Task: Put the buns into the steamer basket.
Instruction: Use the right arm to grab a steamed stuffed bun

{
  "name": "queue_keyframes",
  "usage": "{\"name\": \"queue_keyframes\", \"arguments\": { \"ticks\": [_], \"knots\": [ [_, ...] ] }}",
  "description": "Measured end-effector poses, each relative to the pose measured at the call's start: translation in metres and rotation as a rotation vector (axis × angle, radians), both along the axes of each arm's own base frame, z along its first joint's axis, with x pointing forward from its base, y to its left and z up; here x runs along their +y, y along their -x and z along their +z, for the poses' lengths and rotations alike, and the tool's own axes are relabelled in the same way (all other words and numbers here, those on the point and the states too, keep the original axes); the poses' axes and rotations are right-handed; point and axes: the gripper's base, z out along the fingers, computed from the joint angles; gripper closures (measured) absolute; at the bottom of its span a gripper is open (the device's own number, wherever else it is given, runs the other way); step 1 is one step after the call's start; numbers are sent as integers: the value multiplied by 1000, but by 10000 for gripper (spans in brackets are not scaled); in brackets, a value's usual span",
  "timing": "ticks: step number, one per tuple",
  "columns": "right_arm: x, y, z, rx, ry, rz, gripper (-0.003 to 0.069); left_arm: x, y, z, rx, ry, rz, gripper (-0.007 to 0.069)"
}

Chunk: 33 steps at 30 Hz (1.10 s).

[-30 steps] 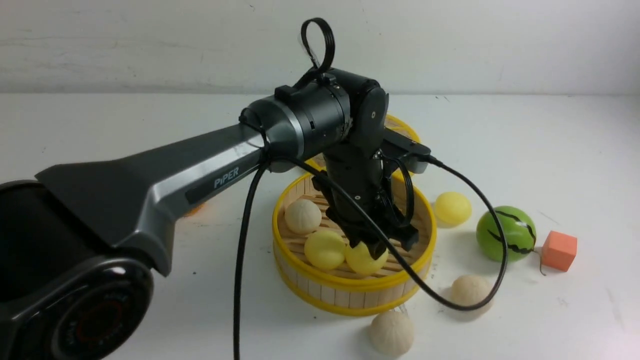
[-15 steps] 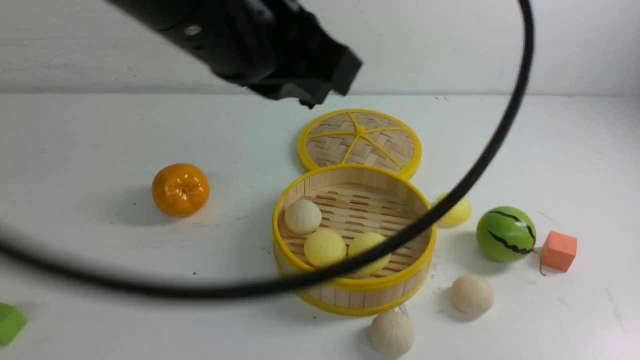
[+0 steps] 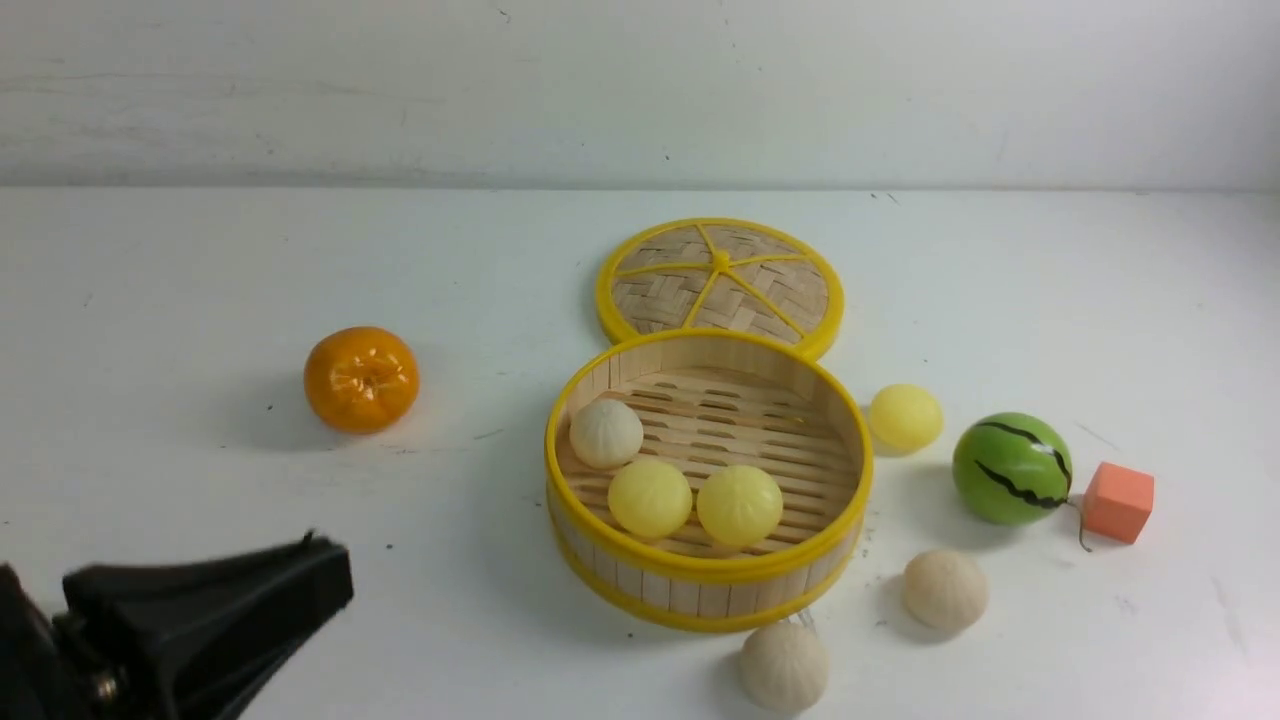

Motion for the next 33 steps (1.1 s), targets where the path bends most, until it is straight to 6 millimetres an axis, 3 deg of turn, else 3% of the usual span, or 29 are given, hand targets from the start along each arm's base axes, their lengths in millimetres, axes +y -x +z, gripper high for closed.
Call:
{"name": "queue_keyframes", "arguments": {
  "ticks": [4, 12, 19, 25, 26, 27, 29, 30, 33],
  "knots": [
    [0, 0, 0, 0, 0, 0, 420, 7, 7, -15, -29, 26, 15, 638],
    [1, -1, 2, -21, -51, -5, 420, 11, 11, -27, -24, 23, 18, 638],
    [1, -5, 20, -251, -551, -89, 420, 10, 12, -32, 14, -7, 4, 638],
    [-1, -3, 37, -352, -710, -114, 420, 10, 12, -32, 16, -8, 4, 638],
    [1, -3, 45, -335, -714, -86, 420, 10, 12, -32, 16, -8, 4, 638],
    [9, -4, 67, -261, -682, -11, 420, 10, 12, -32, 17, -8, 3, 638],
    [15, -8, 83, -173, -632, 47, 420, 10, 12, -32, 17, -8, 3, 638],
    [22, -16, 102, -47, -548, 117, 420, 10, 12, -32, 17, -8, 3, 638],
    [30, -47, 135, 254, -376, 262, 420, 10, 12, -32, 17, -9, 3, 637]
  ]
}}
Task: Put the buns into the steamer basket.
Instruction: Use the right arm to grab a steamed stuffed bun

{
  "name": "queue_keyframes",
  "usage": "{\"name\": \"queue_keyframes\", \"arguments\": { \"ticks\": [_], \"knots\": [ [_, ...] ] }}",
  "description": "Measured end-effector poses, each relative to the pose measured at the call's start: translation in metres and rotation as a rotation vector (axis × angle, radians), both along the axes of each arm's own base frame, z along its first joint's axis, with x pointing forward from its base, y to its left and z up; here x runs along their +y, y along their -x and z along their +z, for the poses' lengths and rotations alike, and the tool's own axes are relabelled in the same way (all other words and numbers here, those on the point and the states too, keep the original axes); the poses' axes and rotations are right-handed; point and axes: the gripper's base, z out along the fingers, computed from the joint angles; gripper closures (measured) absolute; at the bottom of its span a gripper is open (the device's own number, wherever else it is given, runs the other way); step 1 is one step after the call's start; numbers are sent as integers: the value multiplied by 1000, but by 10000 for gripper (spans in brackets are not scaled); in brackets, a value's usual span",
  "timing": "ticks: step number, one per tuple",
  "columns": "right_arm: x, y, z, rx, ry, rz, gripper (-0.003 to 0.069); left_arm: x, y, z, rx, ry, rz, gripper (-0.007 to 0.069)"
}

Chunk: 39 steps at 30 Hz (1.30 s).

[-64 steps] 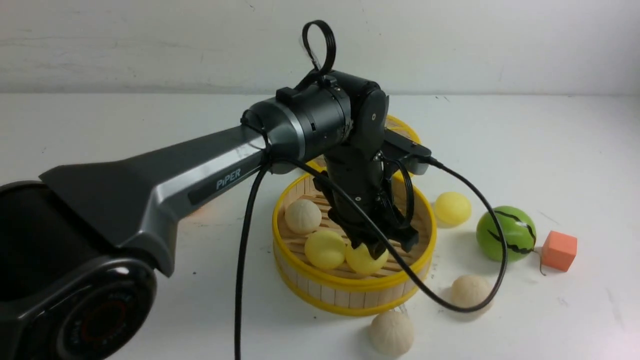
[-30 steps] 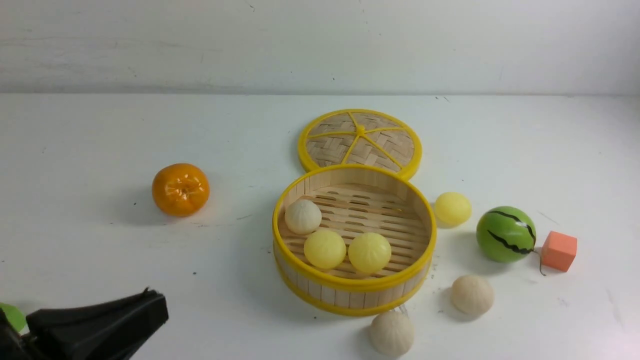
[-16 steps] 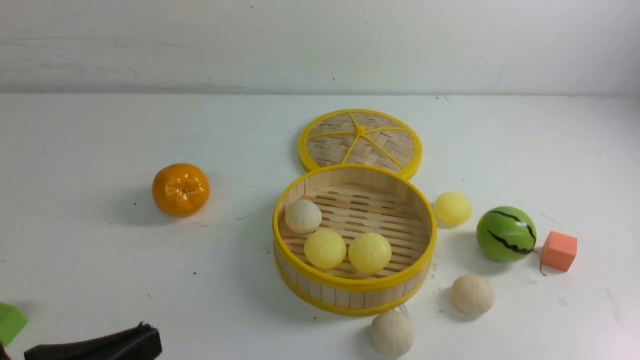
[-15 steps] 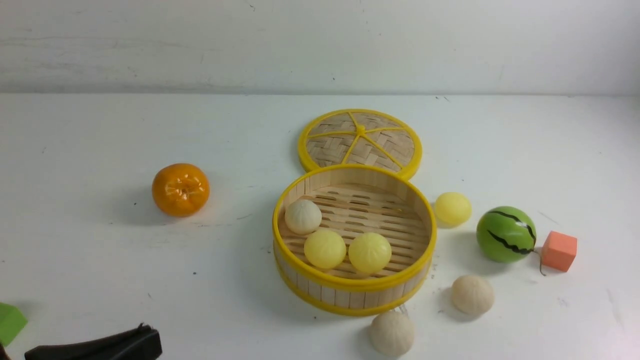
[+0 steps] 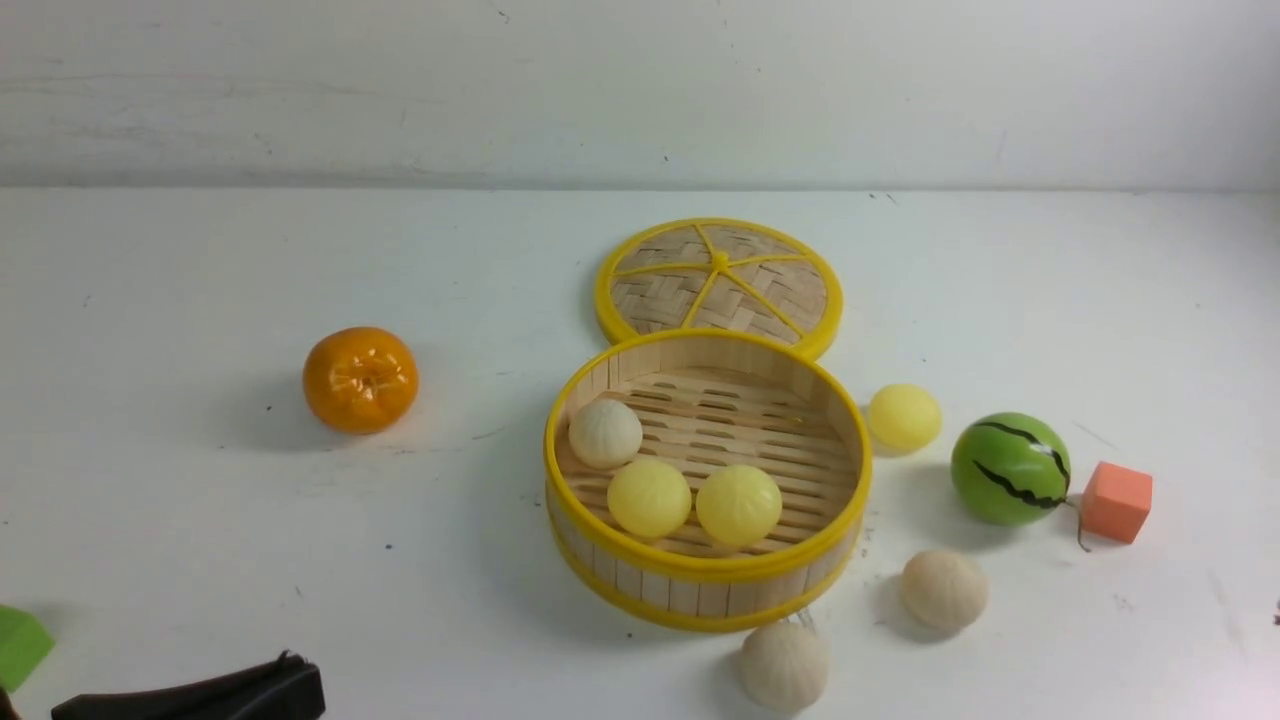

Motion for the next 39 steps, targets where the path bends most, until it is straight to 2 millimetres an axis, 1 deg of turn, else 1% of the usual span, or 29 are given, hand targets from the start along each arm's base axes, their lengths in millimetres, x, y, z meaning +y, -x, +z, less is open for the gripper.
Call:
{"name": "queue_keyframes", "arguments": {
  "ticks": [1, 2, 3, 4, 5, 7, 8, 9, 10, 11, 12, 13, 14, 17, 19, 21, 22, 23, 27, 30, 39],
  "knots": [
    [0, -14, 4, 83, 44, 50, 420, 0, 0, 0, 1, -1, 0, 637],
    [0, -26, 12, 160, 80, 106, 420, 0, 0, 0, 1, -1, -1, 637],
    [0, -32, 10, 193, 88, 115, 420, 0, 0, 0, 2, -1, -1, 637],
    [1, -48, 13, 276, 108, 163, 420, 0, 0, 0, 2, -2, -1, 637],
    [2, -59, 14, 322, 125, 192, 420, 0, 0, 0, 2, -2, -1, 637],
    [12, -86, 8, 423, 146, 271, 420, 0, 0, 0, 2, -2, -1, 637],
    [19, -99, 1, 471, 157, 314, 420, 0, 0, 0, 2, -2, -1, 637],
    [29, -107, -3, 496, 168, 358, 420, 0, 0, 0, 2, -2, -1, 637],
    [32, -111, -5, 509, 173, 368, 420, 0, 0, 0, 2, -2, -1, 637],
    [51, -123, -12, 544, 194, 435, 420, 0, 0, 0, 2, -2, -1, 637],
    [64, -131, -19, 565, 217, 472, 420, 0, 0, 0, 2, -2, -1, 636],
    [68, -135, -21, 572, 221, 477, 420, 0, 0, 0, 2, -2, -1, 636],
    [90, -144, -32, 598, 266, 524, 420, 0, 0, 0, 2, -2, -1, 635],
    [131, -156, -47, 602, 364, 581, 420, 0, 0, 0, 2, -2, -1, 634],
    [153, -163, -59, 599, 445, 596, 420, 0, 0, 0, 2, -2, -1, 634],
    [169, -169, -71, 598, 519, 590, 420, 0, 0, 0, 2, -2, -1, 634],
    [169, -169, -73, 604, 526, 585, 420, 0, 0, 0, 2, -2, -1, 634],
    [177, -173, -79, 603, 559, 576, 420, 0, 0, 0, 2, -2, -1, 634],
    [186, -183, -94, 617, 598, 534, 420, 0, 0, 0, 2, -2, -1, 629],
    [188, -186, -96, 600, 588, 524, 420, 0, 0, 0, 2, -2, -1, 627],
    [190, -186, -96, 604, 560, 516, 420, 0, 0, 0, 2, -2, -1, 619]
  ]
}}
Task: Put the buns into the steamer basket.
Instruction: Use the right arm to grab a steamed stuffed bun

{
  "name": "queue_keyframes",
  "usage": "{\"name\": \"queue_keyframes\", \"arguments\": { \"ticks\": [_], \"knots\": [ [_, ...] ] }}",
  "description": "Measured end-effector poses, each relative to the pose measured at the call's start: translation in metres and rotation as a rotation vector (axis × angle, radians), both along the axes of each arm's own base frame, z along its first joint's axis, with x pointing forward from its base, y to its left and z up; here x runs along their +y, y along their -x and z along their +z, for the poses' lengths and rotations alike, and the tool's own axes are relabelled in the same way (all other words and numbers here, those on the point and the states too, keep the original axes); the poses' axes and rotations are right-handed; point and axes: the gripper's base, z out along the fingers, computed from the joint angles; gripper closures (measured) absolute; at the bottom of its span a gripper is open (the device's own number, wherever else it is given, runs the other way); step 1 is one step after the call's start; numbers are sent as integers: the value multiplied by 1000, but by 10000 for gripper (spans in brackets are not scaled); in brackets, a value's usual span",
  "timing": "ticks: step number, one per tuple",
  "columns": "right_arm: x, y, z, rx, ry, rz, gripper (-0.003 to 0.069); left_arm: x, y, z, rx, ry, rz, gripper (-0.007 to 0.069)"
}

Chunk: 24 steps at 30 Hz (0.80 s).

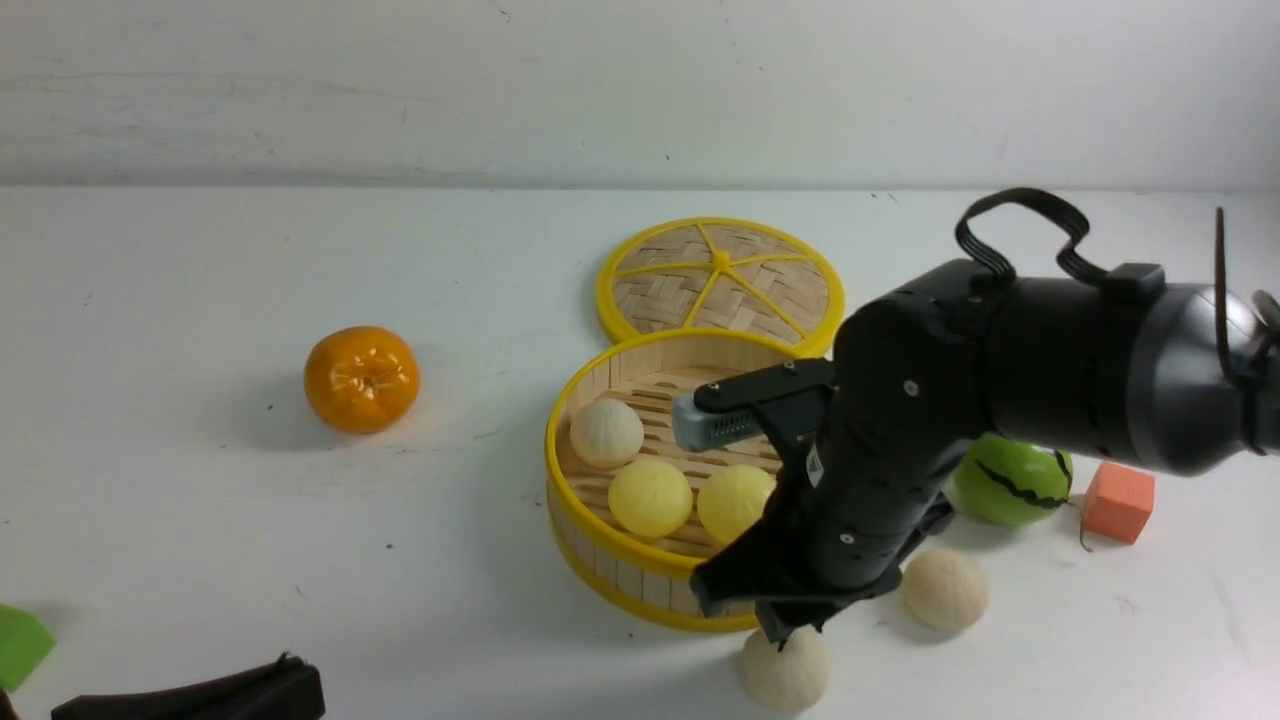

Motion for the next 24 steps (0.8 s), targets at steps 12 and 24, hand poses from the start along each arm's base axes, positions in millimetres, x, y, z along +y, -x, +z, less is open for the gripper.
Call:
{"name": "queue_keyframes", "arguments": {
  "ticks": [12, 24],
  "knots": [
    [4, -7, -28, 44, 45, -11, 420, 0, 0, 0, 0, 0, 0, 607],
    [4, -6, -26, 47, 42, 7, 594, 0, 0, 0, 0, 0, 0, 594]
  ]
}}
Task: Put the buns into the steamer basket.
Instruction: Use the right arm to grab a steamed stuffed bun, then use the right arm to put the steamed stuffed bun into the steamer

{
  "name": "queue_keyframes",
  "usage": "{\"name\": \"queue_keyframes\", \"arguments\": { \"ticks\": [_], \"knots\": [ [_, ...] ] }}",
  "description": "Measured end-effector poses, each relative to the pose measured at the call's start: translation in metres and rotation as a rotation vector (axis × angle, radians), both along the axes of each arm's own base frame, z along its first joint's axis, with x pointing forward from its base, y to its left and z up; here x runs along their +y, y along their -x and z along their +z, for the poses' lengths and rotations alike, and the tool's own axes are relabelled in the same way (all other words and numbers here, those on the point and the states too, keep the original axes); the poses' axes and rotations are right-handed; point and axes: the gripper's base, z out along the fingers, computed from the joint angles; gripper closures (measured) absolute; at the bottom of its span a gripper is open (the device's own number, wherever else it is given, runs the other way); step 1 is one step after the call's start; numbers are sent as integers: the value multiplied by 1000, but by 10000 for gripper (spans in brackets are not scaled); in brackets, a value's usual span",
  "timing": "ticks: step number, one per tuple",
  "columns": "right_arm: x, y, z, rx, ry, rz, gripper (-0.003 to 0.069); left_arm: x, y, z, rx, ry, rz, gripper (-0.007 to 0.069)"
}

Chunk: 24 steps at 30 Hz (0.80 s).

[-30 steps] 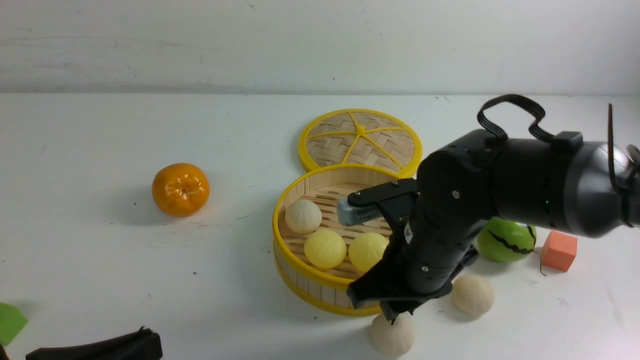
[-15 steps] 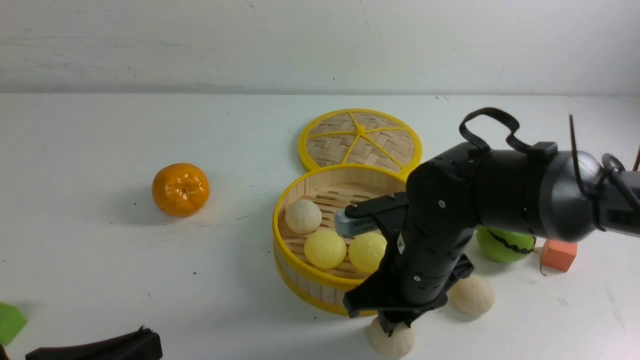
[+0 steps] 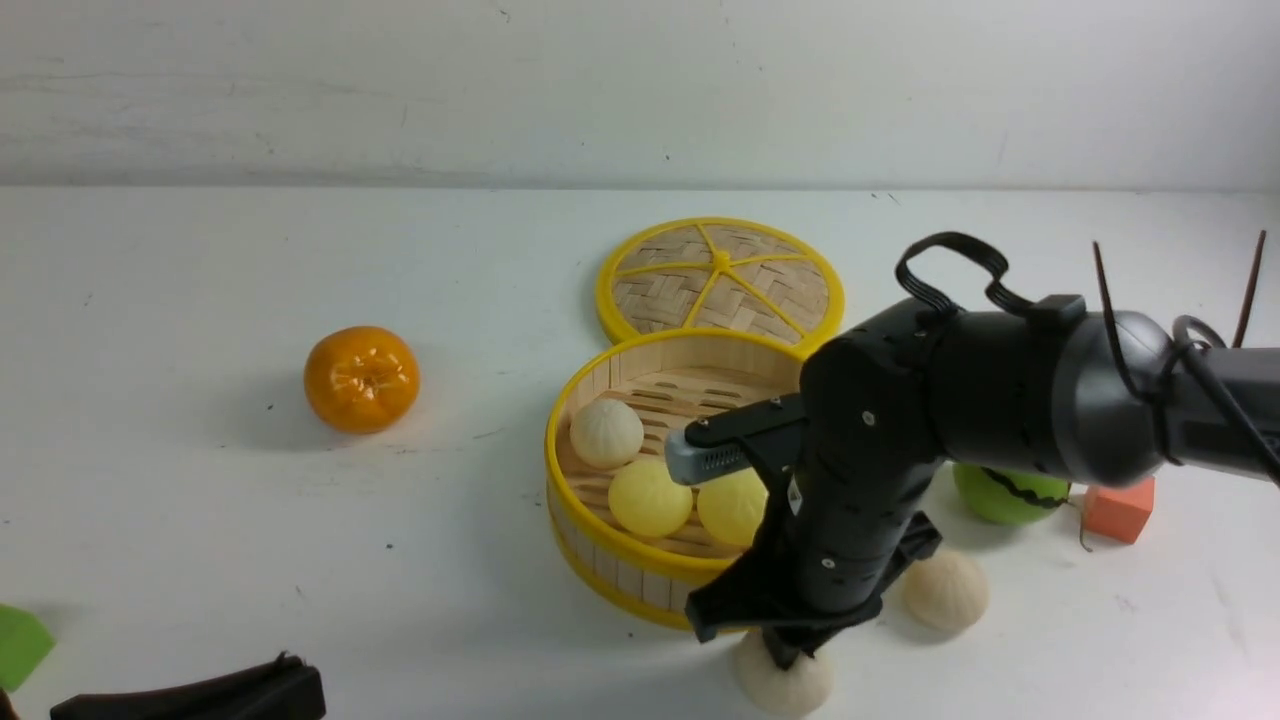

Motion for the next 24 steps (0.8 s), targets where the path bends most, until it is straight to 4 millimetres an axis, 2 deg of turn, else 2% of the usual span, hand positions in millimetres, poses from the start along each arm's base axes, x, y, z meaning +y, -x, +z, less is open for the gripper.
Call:
{"name": "queue_keyframes", "arguments": {
  "ticks": [1, 3, 7, 8, 9, 10, 11, 12, 13, 14, 15, 19, 21, 24],
  "knots": [
    [0, 1, 2, -1, -4, 6, 631, 0, 0, 0, 0, 0, 0, 594],
    [-1, 2, 8, -6, -14, 10, 652, 0, 0, 0, 0, 0, 0, 592],
    [-8, 14, 37, 1, -16, 24, 658, 0, 0, 0, 0, 0, 0, 592],
    [-9, 14, 39, 1, -16, 24, 658, 0, 0, 0, 0, 0, 0, 592],
    [-11, 18, 50, -9, -24, 29, 658, 0, 0, 0, 0, 0, 0, 592],
    [-15, 22, 69, -42, -43, 33, 658, 0, 0, 0, 0, 0, 0, 592],
    [-15, 22, 72, -48, -48, 33, 658, 0, 0, 0, 0, 0, 0, 592],
    [-19, 22, 88, -94, -66, 32, 658, 0, 0, 0, 0, 0, 0, 592],
    [-20, 22, 92, -109, -69, 30, 658, 0, 0, 0, 0, 0, 0, 592],
    [-27, 15, 107, -170, -98, 5, 658, 0, 0, 0, 0, 0, 0, 592],
    [-32, 7, 112, -201, -114, -20, 658, 0, 0, 0, 0, 0, 0, 590],
    [-51, -20, 112, -265, -156, -115, 658, 0, 0, 0, 0, 0, 0, 587],
    [-64, -43, 95, -252, -194, -177, 658, 0, 0, 0, 0, 0, 0, 587],
    [-69, -62, 70, -191, -254, -205, 658, 0, 0, 0, 0, 0, 0, 587]
  ]
}}
